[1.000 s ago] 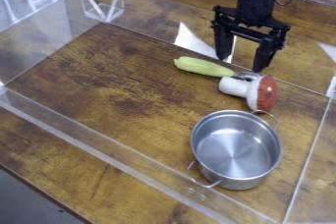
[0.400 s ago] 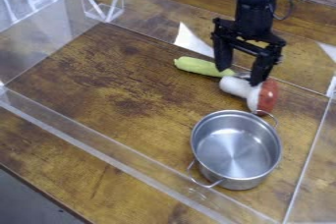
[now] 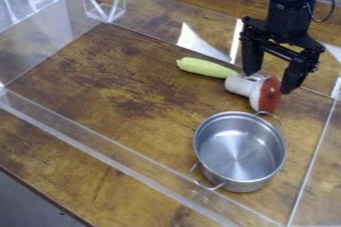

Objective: Put the mushroom in the silver pot

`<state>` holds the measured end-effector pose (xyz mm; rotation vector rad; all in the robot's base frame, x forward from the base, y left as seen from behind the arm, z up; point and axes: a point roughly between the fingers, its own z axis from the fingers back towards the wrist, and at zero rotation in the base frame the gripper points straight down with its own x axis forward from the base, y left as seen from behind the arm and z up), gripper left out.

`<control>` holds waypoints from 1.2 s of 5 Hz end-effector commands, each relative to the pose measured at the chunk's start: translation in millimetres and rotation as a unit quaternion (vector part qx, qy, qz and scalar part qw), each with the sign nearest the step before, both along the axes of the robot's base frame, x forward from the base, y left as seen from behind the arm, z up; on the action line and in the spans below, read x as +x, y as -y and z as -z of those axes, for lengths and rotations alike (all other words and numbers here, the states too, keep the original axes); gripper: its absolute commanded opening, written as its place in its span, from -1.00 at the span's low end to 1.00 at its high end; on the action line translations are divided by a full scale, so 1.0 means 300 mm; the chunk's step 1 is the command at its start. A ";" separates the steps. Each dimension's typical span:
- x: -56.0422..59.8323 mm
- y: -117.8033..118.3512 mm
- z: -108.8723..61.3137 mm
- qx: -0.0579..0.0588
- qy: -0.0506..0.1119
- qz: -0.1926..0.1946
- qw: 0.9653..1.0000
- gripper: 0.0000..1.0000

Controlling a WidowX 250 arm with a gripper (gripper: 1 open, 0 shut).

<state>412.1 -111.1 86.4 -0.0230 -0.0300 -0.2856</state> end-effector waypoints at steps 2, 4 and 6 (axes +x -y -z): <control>0.023 -0.018 -0.036 -0.014 0.023 -0.007 1.000 1.00; 0.078 -0.083 0.002 -0.003 0.012 0.004 1.000 1.00; 0.063 -0.032 -0.067 0.002 0.018 -0.016 1.000 1.00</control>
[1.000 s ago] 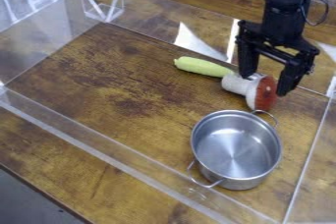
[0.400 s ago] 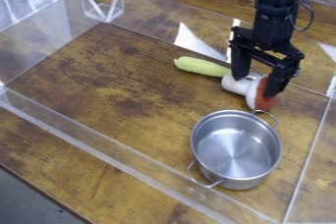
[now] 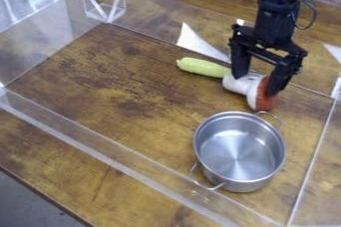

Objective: Put the mushroom in the silver pot

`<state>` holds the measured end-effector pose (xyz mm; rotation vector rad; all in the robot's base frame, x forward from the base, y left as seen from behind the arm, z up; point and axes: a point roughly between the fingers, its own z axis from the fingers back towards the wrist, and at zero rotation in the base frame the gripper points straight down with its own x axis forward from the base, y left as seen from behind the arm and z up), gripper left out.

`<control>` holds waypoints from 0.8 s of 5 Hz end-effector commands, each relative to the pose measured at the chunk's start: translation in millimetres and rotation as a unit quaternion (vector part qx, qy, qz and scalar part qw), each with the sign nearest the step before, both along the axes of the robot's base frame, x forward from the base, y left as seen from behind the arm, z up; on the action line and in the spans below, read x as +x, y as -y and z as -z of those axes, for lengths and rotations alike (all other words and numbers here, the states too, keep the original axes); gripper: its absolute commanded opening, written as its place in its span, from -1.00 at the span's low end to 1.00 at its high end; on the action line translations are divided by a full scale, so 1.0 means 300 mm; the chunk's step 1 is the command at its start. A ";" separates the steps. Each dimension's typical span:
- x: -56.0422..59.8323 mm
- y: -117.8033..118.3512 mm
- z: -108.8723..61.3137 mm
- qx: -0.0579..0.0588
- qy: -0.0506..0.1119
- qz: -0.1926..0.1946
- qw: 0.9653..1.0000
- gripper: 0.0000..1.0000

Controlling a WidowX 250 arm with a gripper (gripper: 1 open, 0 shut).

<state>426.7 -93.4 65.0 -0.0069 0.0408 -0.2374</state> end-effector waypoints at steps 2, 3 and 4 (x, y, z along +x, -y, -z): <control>-0.019 0.035 -0.167 -0.017 0.052 0.088 0.995 1.00; -0.018 0.045 -0.199 -0.014 0.060 0.065 0.996 1.00; -0.017 0.055 -0.230 -0.013 0.068 0.044 0.997 1.00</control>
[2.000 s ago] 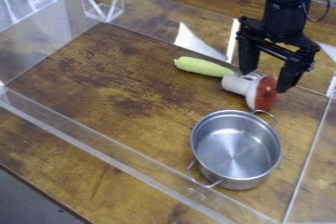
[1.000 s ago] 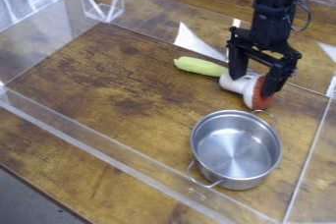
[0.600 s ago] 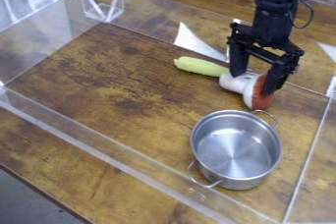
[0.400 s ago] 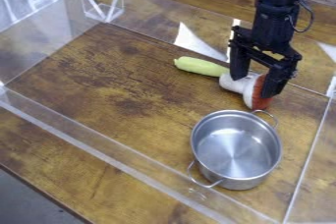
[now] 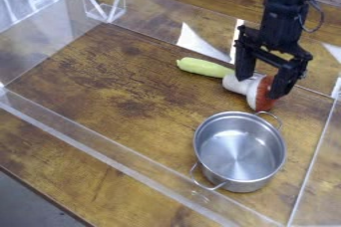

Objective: Put the mushroom in the silver pot

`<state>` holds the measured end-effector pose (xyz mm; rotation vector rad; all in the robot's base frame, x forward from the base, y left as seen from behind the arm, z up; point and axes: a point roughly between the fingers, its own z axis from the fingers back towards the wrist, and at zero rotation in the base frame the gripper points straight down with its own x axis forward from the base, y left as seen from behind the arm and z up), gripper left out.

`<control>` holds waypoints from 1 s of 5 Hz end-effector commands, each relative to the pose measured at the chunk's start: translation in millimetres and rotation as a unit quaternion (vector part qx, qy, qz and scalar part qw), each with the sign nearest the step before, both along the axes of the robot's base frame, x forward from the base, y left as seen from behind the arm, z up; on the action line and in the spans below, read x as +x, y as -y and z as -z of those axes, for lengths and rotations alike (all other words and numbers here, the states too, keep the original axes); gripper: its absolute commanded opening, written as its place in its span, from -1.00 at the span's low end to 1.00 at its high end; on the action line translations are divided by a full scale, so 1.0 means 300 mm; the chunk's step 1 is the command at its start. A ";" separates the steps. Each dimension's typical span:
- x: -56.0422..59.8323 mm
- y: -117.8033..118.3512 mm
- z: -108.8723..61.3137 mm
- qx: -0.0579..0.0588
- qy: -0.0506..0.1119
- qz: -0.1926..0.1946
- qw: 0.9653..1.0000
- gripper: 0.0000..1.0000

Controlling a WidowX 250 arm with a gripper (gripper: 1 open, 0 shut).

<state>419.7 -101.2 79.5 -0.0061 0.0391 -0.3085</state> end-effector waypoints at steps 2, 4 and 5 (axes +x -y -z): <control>-0.001 0.030 -0.179 -0.031 0.061 -0.010 0.998 1.00; -0.003 0.014 -0.090 -0.039 0.037 0.007 0.999 1.00; 0.004 -0.001 -0.058 -0.036 0.032 0.025 0.999 1.00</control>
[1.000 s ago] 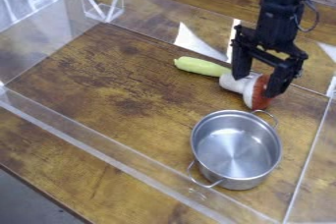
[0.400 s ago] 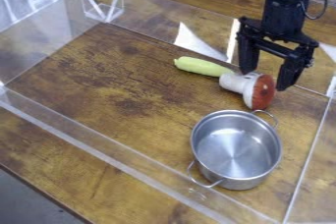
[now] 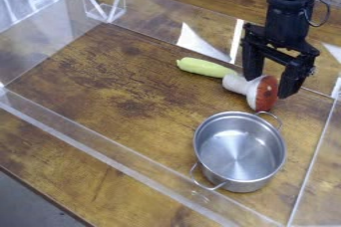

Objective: Put the mushroom in the silver pot

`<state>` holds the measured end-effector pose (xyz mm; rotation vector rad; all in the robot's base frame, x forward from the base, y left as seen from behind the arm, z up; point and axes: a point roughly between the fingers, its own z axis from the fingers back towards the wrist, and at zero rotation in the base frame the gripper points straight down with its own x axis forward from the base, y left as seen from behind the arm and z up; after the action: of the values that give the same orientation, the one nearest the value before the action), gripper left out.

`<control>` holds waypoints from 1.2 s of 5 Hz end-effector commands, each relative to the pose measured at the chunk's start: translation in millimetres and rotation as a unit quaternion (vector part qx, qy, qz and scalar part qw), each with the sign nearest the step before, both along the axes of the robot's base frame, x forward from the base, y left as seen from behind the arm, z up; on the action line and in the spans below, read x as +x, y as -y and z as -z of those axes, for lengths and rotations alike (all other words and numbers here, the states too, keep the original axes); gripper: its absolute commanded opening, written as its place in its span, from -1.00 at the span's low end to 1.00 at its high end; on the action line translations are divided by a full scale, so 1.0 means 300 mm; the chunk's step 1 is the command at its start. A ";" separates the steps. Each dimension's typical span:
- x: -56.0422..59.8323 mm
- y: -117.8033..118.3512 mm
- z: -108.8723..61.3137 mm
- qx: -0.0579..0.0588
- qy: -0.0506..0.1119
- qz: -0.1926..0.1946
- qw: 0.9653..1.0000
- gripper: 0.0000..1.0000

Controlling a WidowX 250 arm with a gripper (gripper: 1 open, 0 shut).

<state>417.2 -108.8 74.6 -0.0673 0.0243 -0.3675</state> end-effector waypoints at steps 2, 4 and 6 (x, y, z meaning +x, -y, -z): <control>0.040 -0.066 -0.066 0.009 0.021 -0.012 1.000 1.00; 0.036 -0.105 -0.041 0.008 0.012 -0.015 1.000 1.00; 0.035 -0.105 -0.009 0.007 0.010 0.010 1.000 -1.00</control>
<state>422.2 -79.1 55.0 -0.0553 0.0707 -0.3864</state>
